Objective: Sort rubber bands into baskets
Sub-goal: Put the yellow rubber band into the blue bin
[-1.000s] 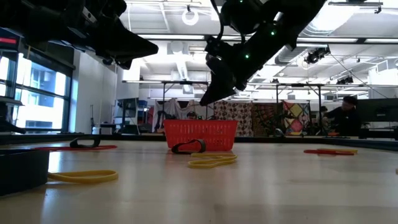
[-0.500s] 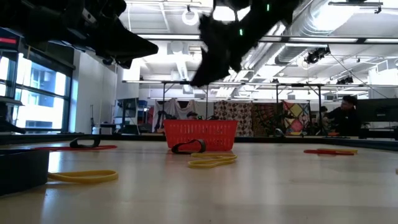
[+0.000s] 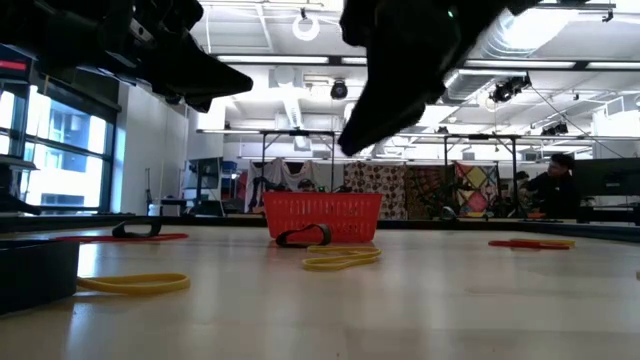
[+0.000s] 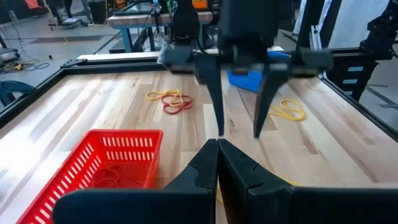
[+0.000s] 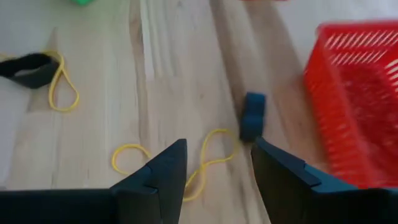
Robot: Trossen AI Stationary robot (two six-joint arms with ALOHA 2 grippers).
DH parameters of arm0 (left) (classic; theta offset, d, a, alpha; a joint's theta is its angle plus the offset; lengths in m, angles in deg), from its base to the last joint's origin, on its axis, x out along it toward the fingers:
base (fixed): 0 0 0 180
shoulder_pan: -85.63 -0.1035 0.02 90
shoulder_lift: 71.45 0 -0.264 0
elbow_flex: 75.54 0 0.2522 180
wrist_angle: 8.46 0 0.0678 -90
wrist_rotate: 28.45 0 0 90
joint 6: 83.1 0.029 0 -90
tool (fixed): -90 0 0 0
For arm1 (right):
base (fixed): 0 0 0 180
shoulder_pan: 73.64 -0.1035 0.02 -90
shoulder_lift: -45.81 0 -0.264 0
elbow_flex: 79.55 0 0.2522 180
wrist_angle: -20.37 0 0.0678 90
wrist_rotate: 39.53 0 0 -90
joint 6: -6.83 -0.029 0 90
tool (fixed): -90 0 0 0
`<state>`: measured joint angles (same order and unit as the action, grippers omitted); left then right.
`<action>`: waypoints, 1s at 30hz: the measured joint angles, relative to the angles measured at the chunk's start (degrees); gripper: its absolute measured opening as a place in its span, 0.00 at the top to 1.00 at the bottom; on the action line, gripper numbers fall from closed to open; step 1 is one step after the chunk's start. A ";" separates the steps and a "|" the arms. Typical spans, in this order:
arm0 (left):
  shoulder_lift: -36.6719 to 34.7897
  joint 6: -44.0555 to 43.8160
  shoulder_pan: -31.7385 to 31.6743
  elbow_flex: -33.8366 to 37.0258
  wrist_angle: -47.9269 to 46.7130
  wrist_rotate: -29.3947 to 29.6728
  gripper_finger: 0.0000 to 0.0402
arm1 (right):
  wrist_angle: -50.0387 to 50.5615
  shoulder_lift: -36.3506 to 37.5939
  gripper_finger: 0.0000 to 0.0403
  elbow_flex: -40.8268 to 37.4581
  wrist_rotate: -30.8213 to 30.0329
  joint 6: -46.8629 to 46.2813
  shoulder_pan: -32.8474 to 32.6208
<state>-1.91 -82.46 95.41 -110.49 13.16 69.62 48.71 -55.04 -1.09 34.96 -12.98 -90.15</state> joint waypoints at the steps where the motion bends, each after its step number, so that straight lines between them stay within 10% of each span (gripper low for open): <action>1: 0.00 -0.20 0.00 0.00 -0.02 -0.03 1.00 | -1.36 -0.72 0.58 -0.71 0.08 -0.80 -0.46; 24: 0.11 -1.09 0.09 0.00 -1.32 -10.07 1.00 | -4.83 -12.60 0.58 -1.10 -1.40 -11.29 -2.03; 30: 2.36 -1.77 0.07 0.00 -0.97 -10.04 1.00 | -5.08 -13.19 0.75 -1.03 -0.87 -11.13 -2.09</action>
<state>0.44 -84.22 95.47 -110.49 12.20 59.58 43.63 -68.22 -2.11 34.08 -24.10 -92.24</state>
